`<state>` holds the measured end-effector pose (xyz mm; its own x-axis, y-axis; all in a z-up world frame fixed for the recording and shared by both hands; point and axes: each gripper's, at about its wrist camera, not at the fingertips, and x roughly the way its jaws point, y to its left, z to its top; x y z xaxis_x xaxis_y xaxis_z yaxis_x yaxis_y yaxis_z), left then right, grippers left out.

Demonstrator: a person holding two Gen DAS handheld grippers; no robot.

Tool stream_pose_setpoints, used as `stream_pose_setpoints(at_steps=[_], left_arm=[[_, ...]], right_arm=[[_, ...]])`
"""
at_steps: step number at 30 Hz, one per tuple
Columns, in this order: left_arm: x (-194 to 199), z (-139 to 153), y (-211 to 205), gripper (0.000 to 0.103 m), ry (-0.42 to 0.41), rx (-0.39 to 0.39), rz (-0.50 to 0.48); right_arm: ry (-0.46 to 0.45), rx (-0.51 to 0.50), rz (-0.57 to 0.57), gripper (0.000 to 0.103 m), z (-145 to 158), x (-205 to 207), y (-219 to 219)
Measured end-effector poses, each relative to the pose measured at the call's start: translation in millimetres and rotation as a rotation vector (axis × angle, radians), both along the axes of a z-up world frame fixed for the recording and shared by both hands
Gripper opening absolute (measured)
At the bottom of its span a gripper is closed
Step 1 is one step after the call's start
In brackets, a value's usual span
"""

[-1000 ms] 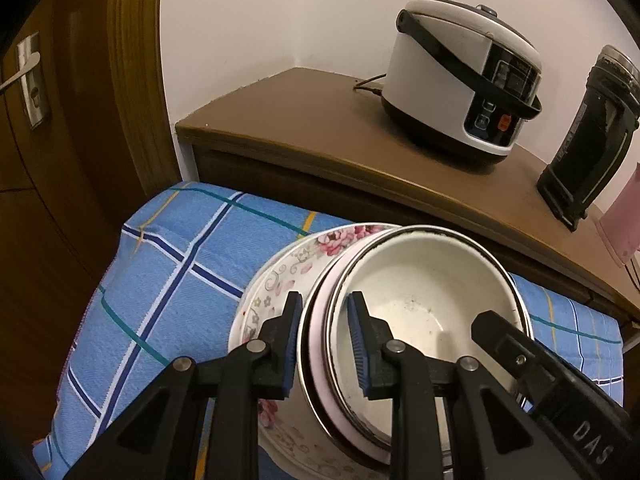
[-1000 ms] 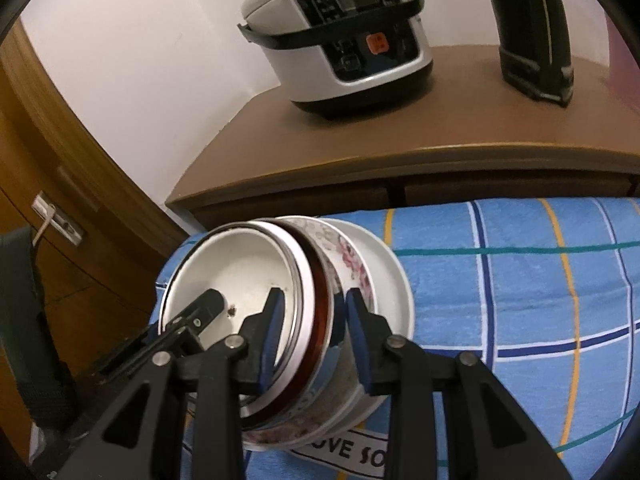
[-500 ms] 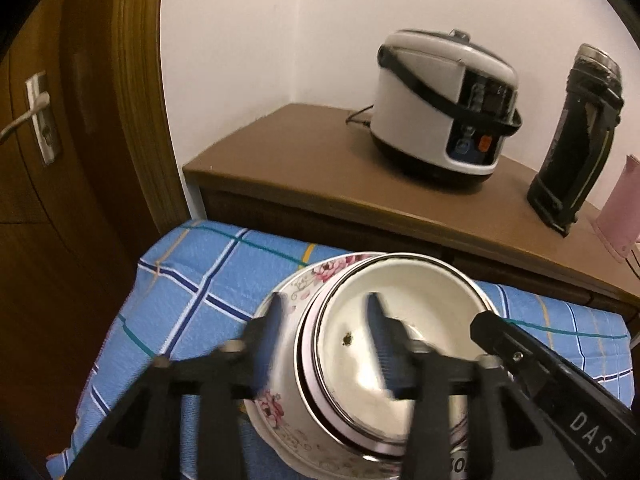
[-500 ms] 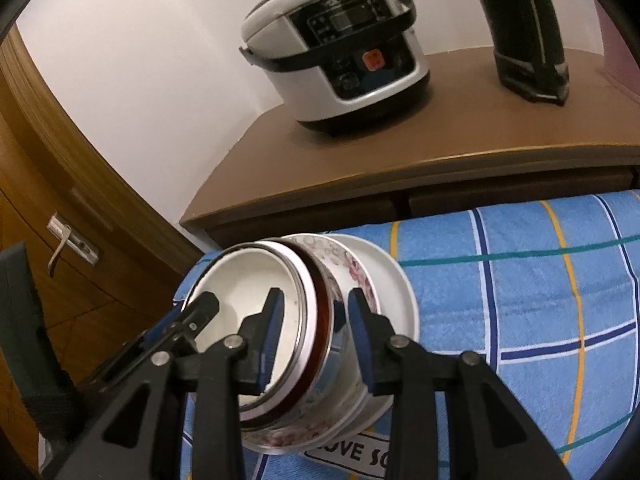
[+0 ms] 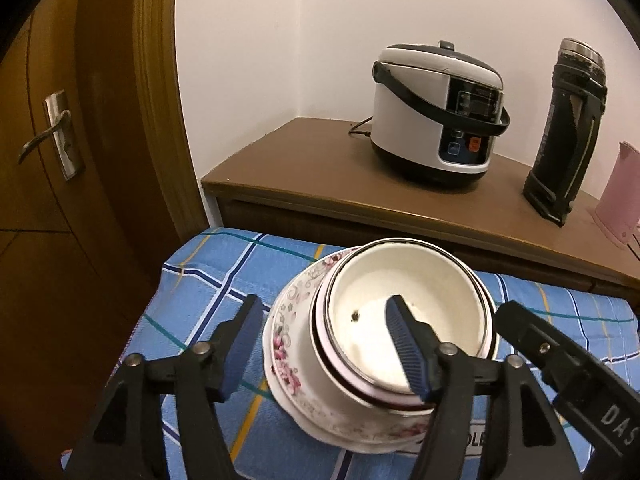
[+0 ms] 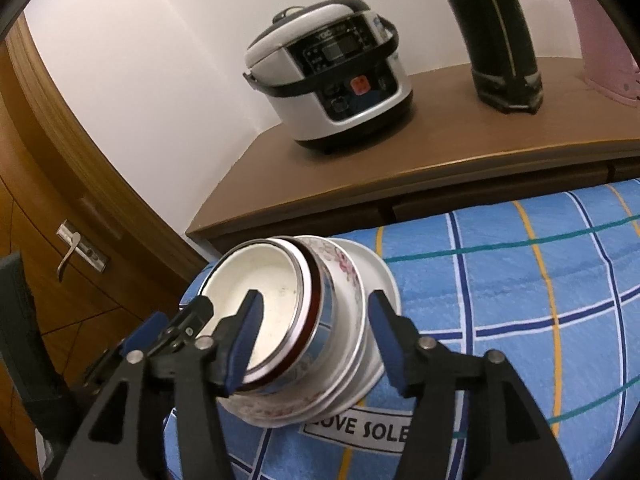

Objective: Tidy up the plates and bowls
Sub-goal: 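Open both tools and withdraw them from the bowl rim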

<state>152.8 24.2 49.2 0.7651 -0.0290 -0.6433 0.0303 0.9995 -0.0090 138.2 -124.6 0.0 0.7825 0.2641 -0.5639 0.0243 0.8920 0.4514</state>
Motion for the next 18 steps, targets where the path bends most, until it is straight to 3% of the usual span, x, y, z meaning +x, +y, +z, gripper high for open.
stream_pose_setpoints(at_steps=[4, 10, 18], left_arm=[[-13.3, 3.3, -0.2, 0.075, -0.037, 0.007, -0.010], [-30.6, 7.9, -4.5, 0.080, -0.075, 0.043, -0.015], [-46.5, 8.3, -3.8, 0.080, -0.093, 0.034, -0.031]], right_arm=[[-0.044, -0.002, -0.008, 0.078, 4.0, -14.2, 1.8], [-0.120, -0.020, -0.010, 0.091, 14.8, -35.8, 5.8], [-0.188, -0.052, -0.017, 0.096, 21.4, -57.7, 8.6]])
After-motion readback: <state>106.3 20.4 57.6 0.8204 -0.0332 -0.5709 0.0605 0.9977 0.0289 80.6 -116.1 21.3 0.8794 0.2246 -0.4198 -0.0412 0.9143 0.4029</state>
